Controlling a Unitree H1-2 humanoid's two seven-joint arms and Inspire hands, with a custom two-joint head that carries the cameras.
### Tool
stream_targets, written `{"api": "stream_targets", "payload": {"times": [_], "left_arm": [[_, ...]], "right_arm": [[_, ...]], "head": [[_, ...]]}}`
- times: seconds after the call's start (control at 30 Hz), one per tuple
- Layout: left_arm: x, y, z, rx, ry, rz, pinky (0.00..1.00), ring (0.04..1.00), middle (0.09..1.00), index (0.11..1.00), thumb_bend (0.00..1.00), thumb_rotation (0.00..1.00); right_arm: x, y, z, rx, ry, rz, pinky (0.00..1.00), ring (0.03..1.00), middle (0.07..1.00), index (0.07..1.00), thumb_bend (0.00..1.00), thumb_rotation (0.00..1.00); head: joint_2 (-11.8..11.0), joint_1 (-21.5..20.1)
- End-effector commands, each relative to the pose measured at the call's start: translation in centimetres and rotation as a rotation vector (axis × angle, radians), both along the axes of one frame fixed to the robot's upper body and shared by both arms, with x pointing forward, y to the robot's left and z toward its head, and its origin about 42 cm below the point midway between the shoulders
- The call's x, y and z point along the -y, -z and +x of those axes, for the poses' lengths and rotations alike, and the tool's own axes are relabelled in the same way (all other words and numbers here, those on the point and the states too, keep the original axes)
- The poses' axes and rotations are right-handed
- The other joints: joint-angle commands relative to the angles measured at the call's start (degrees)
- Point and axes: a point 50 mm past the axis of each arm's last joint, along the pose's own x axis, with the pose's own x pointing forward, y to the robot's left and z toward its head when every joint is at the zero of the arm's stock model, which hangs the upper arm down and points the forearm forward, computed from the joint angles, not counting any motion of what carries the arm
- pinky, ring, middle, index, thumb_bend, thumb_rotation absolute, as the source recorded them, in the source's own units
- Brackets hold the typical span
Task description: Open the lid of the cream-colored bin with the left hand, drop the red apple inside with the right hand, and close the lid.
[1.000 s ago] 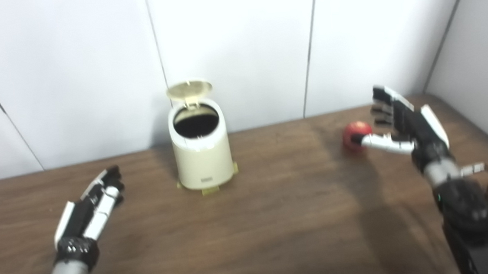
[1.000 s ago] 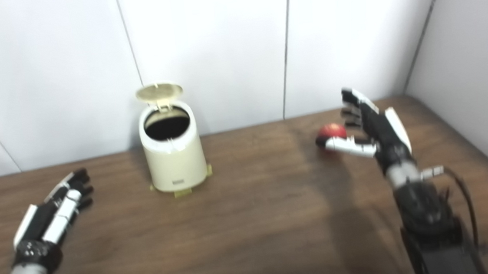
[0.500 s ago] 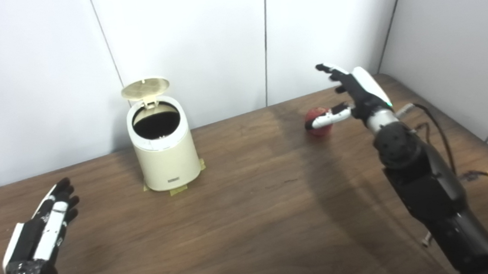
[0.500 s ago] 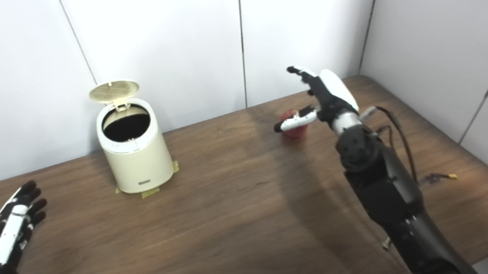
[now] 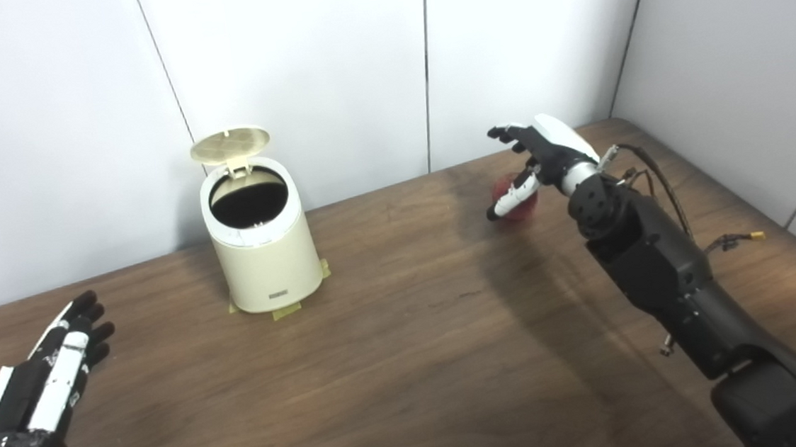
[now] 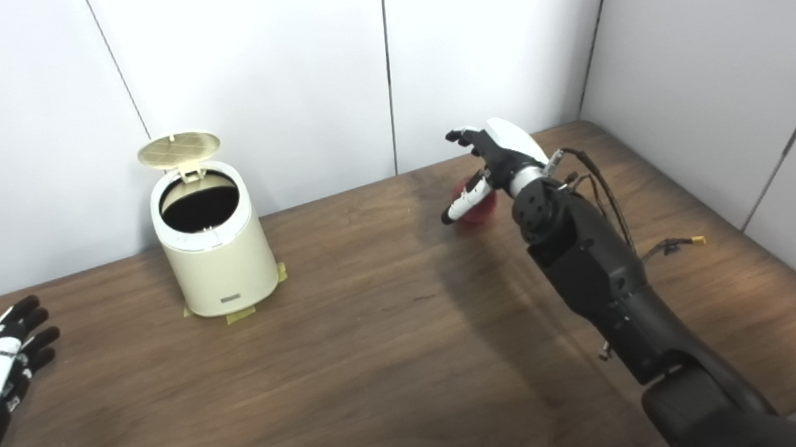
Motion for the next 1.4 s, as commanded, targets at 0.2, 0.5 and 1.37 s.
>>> {"api": "stream_targets", "payload": {"times": [0.2, 0.5, 1.37], "left_arm": [[-0.1, -2.5, 0.2, 0.085, 0.005, 0.005, 0.92, 0.918, 0.942, 0.940, 0.35, 0.74], [-0.4, -2.8, 0.2, 0.091, 0.016, 0.018, 0.91, 0.929, 0.938, 0.925, 0.35, 0.76], [-0.3, -3.3, 0.2, 0.103, 0.005, 0.027, 0.92, 0.929, 0.941, 0.929, 0.29, 0.74]], "right_arm": [[1.1, -2.3, 2.2, 0.072, 0.006, -0.124, 0.73, 0.838, 0.849, 0.809, 0.98, 0.11], [1.4, -1.5, 3.1, 0.034, 0.023, -0.163, 0.71, 0.812, 0.819, 0.766, 0.98, 0.15], [3.0, 1.0, 2.5, 0.051, 0.016, -0.051, 0.59, 0.617, 0.659, 0.653, 0.89, 0.03]], "head": [[0.11, -0.09], [0.19, -0.54], [0.86, -0.63]]}}
